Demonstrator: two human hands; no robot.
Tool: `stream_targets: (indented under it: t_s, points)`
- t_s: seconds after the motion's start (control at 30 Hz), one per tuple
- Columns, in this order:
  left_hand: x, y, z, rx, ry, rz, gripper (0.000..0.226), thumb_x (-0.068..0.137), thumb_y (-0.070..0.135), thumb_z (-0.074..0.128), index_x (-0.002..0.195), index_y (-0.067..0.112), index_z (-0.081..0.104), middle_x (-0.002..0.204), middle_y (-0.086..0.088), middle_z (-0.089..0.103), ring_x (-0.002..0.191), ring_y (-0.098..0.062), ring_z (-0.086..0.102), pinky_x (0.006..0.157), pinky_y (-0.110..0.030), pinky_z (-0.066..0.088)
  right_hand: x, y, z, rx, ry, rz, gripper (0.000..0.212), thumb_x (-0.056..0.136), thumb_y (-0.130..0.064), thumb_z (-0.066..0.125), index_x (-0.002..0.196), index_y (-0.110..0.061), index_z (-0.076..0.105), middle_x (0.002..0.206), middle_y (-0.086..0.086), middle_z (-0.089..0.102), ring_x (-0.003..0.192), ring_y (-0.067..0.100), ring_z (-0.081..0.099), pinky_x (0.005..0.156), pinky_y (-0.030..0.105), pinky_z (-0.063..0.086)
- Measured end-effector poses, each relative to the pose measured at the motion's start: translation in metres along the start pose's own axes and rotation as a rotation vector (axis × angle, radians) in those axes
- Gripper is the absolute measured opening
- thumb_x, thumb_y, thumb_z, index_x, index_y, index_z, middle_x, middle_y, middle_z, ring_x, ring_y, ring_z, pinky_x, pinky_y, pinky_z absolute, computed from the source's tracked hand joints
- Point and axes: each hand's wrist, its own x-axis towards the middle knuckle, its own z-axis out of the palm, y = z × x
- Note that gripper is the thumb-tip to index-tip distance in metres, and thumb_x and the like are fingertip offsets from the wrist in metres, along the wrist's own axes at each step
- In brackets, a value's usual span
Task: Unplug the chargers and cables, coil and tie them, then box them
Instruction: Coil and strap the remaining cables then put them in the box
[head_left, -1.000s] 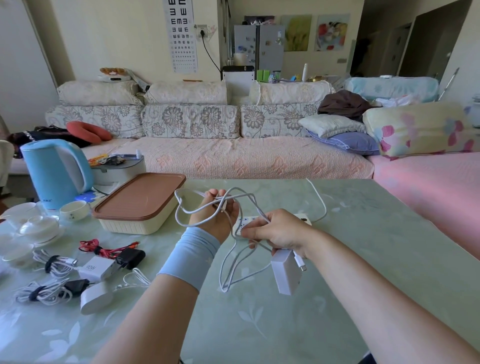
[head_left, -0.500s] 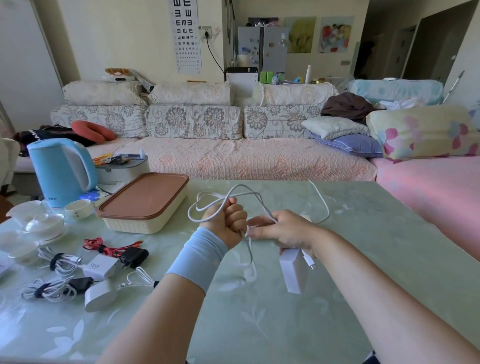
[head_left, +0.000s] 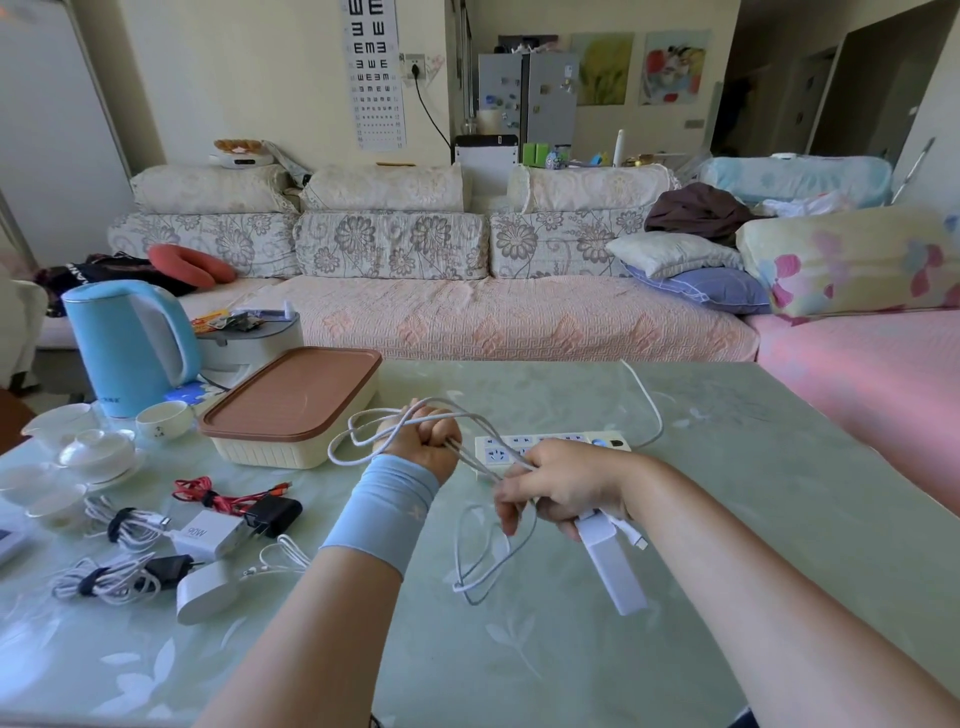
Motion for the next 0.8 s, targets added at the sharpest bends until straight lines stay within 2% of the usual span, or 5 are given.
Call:
stream_targets:
  t_s: [0.17, 0.33, 0.53, 0.67, 0.8]
  points:
    - [-0.011, -0.020, 0.002, 0.382, -0.027, -0.074, 0.059, 0.101, 0.049, 0.032, 0.096, -0.003, 0.059, 0.089, -0.014, 0.063, 0.090, -0.025, 0.062, 0.096, -0.035, 0.043, 0.003, 0.008, -0.009, 0.248, 0.199, -0.085, 0.018, 0.099, -0.019, 0.056, 0.093, -0.006, 0.068, 0.084, 0.008, 0.074, 0.032, 0.006, 0.023, 0.038, 0.023, 0.040]
    - [-0.030, -0.047, 0.009, 1.195, -0.275, -0.327, 0.046, 0.102, 0.045, 0.033, 0.105, 0.011, 0.064, 0.093, -0.006, 0.072, 0.088, -0.023, 0.066, 0.099, -0.039, 0.043, 0.005, 0.011, -0.022, 0.496, 0.501, 0.034, 0.017, 0.096, -0.023, 0.060, 0.086, -0.014, 0.071, 0.046, -0.005, 0.057, 0.030, 0.007, 0.025, 0.040, 0.020, 0.037]
    - [-0.030, -0.045, 0.003, 1.717, -0.310, -0.206, 0.024, 0.101, 0.022, 0.047, 0.092, 0.006, 0.063, 0.070, -0.003, 0.069, 0.064, -0.018, 0.063, 0.077, -0.032, 0.051, 0.008, 0.013, -0.019, 0.463, 0.622, 0.126, 0.015, 0.094, -0.027, 0.062, 0.091, -0.017, 0.074, 0.089, -0.001, 0.075, 0.032, 0.003, 0.033, 0.049, 0.020, 0.038]
    - [-0.025, -0.040, 0.003, 1.529, -0.220, -0.165, 0.029, 0.103, 0.015, 0.038, 0.079, 0.012, 0.053, 0.051, 0.003, 0.046, 0.046, -0.013, 0.044, 0.054, -0.022, 0.045, 0.008, 0.006, -0.014, 0.492, 0.688, 0.015, 0.024, 0.093, -0.029, 0.064, 0.092, -0.008, 0.075, 0.080, 0.000, 0.073, 0.030, 0.005, 0.033, 0.049, 0.021, 0.032]
    - [-0.015, -0.031, 0.006, 0.736, -0.107, -0.267, 0.032, 0.101, 0.014, 0.030, 0.072, 0.019, 0.043, 0.047, 0.007, 0.023, 0.035, -0.008, 0.025, 0.040, -0.015, 0.029, 0.011, 0.005, -0.007, 0.454, 0.566, -0.043, 0.033, 0.086, -0.043, 0.071, 0.095, -0.011, 0.076, 0.067, -0.004, 0.062, 0.039, 0.009, 0.024, 0.044, 0.022, 0.024]
